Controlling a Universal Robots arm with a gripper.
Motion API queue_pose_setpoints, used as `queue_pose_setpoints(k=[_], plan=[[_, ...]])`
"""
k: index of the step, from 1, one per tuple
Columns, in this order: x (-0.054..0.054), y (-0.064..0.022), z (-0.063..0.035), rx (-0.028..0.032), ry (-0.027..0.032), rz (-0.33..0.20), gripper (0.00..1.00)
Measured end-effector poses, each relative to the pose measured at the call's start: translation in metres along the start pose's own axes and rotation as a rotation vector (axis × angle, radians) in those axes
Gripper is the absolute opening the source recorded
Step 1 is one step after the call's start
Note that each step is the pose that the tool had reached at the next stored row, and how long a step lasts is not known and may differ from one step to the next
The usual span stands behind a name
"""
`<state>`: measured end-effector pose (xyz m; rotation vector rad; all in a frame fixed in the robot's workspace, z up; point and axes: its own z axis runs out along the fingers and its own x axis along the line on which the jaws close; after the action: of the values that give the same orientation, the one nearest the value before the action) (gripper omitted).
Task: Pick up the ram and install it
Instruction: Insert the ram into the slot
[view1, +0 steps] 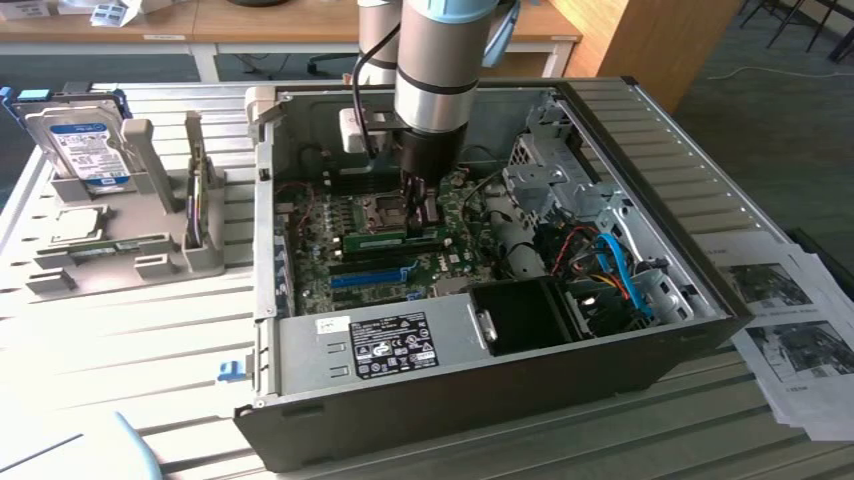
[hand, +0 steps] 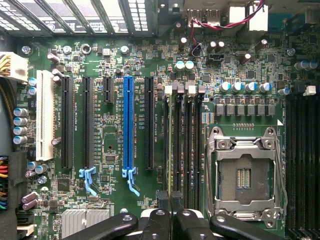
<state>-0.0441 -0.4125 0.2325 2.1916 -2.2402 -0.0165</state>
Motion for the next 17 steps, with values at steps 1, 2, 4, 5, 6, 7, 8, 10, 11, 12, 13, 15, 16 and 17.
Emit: queue_pose_setpoints(k=[1, 2, 4, 5, 6, 7, 8, 10, 11, 12, 13, 15, 16, 17], plan=[[0.0000, 0.0000, 0.0000, 0.0000, 0.0000, 0.000, 0.11], [0.0001, 0.0000, 0.0002, 0.0000, 0.0001, 0.000, 0.11], [0.0000, 0.0000, 0.0007, 0.0000, 0.0000, 0.000, 0.11], [0.0000, 0.0000, 0.0009, 0.0000, 0.0000, 0.000, 0.11], [0.0000, 0.0000, 0.0012, 0.0001, 0.0000, 0.000, 0.11], [0.0000, 0.0000, 0.0014, 0.0001, 0.0002, 0.000, 0.11], [0.0001, 0.0000, 0.0016, 0.0001, 0.0004, 0.000, 0.11], [0.0001, 0.0000, 0.0020, 0.0002, 0.0006, 0.000, 0.11], [0.0001, 0.0000, 0.0022, 0.0002, 0.0006, 0.000, 0.11], [0.0001, 0.0000, 0.0022, 0.0002, 0.0005, 0.000, 0.11], [0.0000, 0.0000, 0.0024, 0.0003, 0.0003, 0.000, 0.11], [0.0000, 0.0000, 0.0024, 0.0004, 0.0001, 0.000, 0.11], [0.0000, 0.0000, 0.0024, 0.0004, 0.0001, 0.000, 0.11], [0.0000, 0.0000, 0.0024, 0.0004, 0.0001, 0.000, 0.11]])
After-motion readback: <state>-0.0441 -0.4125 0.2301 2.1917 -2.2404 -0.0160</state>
